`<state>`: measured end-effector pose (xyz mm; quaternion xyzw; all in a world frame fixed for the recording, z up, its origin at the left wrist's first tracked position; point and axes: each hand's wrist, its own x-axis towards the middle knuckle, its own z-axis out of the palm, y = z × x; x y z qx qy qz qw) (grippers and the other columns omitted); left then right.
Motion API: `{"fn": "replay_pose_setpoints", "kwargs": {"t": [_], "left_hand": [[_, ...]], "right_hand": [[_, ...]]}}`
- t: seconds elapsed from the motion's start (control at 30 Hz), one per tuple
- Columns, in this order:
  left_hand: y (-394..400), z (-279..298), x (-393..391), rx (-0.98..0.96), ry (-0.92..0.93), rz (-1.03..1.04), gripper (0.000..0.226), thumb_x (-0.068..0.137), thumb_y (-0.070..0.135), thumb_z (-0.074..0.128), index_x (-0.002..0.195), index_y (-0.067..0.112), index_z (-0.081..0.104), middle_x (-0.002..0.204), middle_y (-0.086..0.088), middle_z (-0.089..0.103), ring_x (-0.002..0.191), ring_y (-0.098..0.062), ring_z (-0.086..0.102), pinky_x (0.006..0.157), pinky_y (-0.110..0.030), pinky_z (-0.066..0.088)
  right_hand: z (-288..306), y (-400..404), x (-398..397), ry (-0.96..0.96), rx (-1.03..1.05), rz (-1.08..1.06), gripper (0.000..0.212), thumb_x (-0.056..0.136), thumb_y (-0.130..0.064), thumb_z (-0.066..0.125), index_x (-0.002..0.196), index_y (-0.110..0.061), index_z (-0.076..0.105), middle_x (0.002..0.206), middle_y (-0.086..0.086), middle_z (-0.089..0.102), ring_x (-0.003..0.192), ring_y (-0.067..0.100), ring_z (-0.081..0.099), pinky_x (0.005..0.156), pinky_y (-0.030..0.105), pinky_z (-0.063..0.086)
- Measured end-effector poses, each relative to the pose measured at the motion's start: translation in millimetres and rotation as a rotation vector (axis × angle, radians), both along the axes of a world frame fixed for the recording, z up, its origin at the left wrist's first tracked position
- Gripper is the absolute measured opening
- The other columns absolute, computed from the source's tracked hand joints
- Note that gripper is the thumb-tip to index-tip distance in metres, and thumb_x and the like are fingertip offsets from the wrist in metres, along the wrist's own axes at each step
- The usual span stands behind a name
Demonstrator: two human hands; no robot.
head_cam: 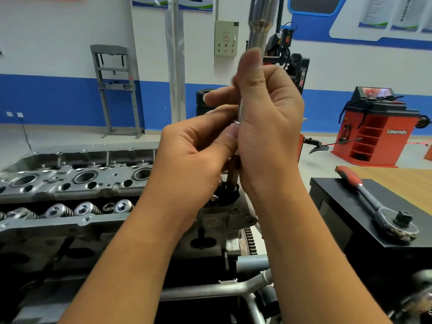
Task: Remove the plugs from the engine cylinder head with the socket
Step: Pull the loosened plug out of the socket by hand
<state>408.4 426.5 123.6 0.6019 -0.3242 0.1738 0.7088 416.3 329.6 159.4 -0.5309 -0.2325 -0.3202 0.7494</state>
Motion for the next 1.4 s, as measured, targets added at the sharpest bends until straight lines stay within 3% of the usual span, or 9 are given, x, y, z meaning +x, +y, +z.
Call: {"fn": "replay_pose_setpoints", "kwargs": {"t": [0.13, 0.3, 0.43, 0.53, 0.63, 0.77, 0.97, 1.2, 1.4], "left_hand": [[0, 1, -1, 0.046, 0.029, 0.007, 0.028, 0.105, 0.008, 0.056, 0.123, 0.023, 0.072, 0.109, 0.001, 0.080, 0.100, -0.020, 0.078, 0.080, -0.038, 0.065], [-2, 0, -1, -0.045, 0.005, 0.116, 0.022, 0.091, 0.004, 0.074, 0.106, 0.020, 0.076, 0.094, -0.003, 0.081, 0.087, -0.022, 0.079, 0.073, -0.034, 0.065], [1, 3, -3, -0.053, 0.054, 0.010, 0.027, 0.095, 0.016, 0.063, 0.119, 0.020, 0.074, 0.108, 0.001, 0.081, 0.101, -0.018, 0.078, 0.077, -0.033, 0.064], [1, 3, -2, -0.027, 0.085, 0.001, 0.029, 0.104, 0.013, 0.054, 0.127, 0.017, 0.072, 0.111, 0.000, 0.080, 0.103, -0.020, 0.077, 0.078, -0.036, 0.064], [-1, 3, -4, -0.030, 0.063, 0.042, 0.024, 0.100, 0.014, 0.061, 0.120, 0.017, 0.074, 0.105, -0.001, 0.081, 0.096, -0.020, 0.078, 0.071, -0.033, 0.064], [-1, 1, -2, -0.033, 0.008, 0.163, 0.019, 0.089, 0.011, 0.075, 0.105, 0.021, 0.076, 0.093, -0.003, 0.080, 0.083, -0.022, 0.078, 0.067, -0.032, 0.064], [2, 4, -3, 0.022, 0.063, -0.031, 0.030, 0.101, 0.018, 0.057, 0.128, 0.021, 0.071, 0.113, 0.002, 0.079, 0.103, -0.018, 0.077, 0.077, -0.032, 0.064], [0, 0, 0, -0.024, -0.005, 0.157, 0.024, 0.082, 0.017, 0.078, 0.103, 0.028, 0.076, 0.093, -0.002, 0.079, 0.083, -0.023, 0.078, 0.068, -0.032, 0.064], [1, 4, -3, -0.006, 0.039, -0.050, 0.028, 0.101, 0.016, 0.055, 0.123, 0.022, 0.071, 0.112, 0.000, 0.080, 0.104, -0.020, 0.077, 0.078, -0.034, 0.064]], "right_hand": [[3, -6, 0, 0.051, -0.018, 0.037, 0.042, 0.109, -0.037, 0.050, 0.083, -0.008, 0.066, 0.076, 0.019, 0.072, 0.067, 0.025, 0.070, 0.067, 0.044, 0.059], [0, 2, -1, 0.062, 0.018, 0.048, 0.022, 0.102, -0.034, 0.064, 0.094, -0.014, 0.058, 0.077, 0.013, 0.074, 0.062, 0.025, 0.070, 0.059, 0.047, 0.062], [0, 4, 4, 0.016, -0.003, -0.009, 0.025, 0.106, -0.030, 0.057, 0.090, -0.011, 0.059, 0.075, 0.014, 0.073, 0.072, 0.028, 0.073, 0.075, 0.053, 0.063], [3, 0, 5, 0.041, -0.038, 0.014, 0.032, 0.108, -0.033, 0.052, 0.089, -0.009, 0.064, 0.075, 0.012, 0.073, 0.072, 0.024, 0.072, 0.076, 0.049, 0.062], [3, -1, 2, 0.065, -0.043, 0.058, 0.027, 0.105, -0.035, 0.058, 0.092, -0.012, 0.065, 0.075, 0.010, 0.073, 0.069, 0.021, 0.071, 0.070, 0.044, 0.062], [0, 4, 1, 0.047, 0.002, 0.055, 0.022, 0.099, -0.031, 0.068, 0.094, -0.013, 0.056, 0.080, 0.012, 0.075, 0.070, 0.026, 0.073, 0.068, 0.054, 0.064], [2, -1, 5, 0.040, -0.016, -0.011, 0.036, 0.109, -0.033, 0.051, 0.088, -0.007, 0.065, 0.083, 0.020, 0.074, 0.078, 0.029, 0.075, 0.081, 0.054, 0.063], [0, 1, 1, 0.044, 0.015, 0.052, 0.024, 0.101, -0.033, 0.066, 0.090, -0.012, 0.060, 0.081, 0.011, 0.075, 0.066, 0.024, 0.072, 0.062, 0.046, 0.063], [3, -2, 5, 0.050, -0.002, 0.018, 0.040, 0.109, -0.034, 0.051, 0.084, -0.007, 0.067, 0.080, 0.021, 0.075, 0.074, 0.031, 0.074, 0.076, 0.054, 0.064]]}}
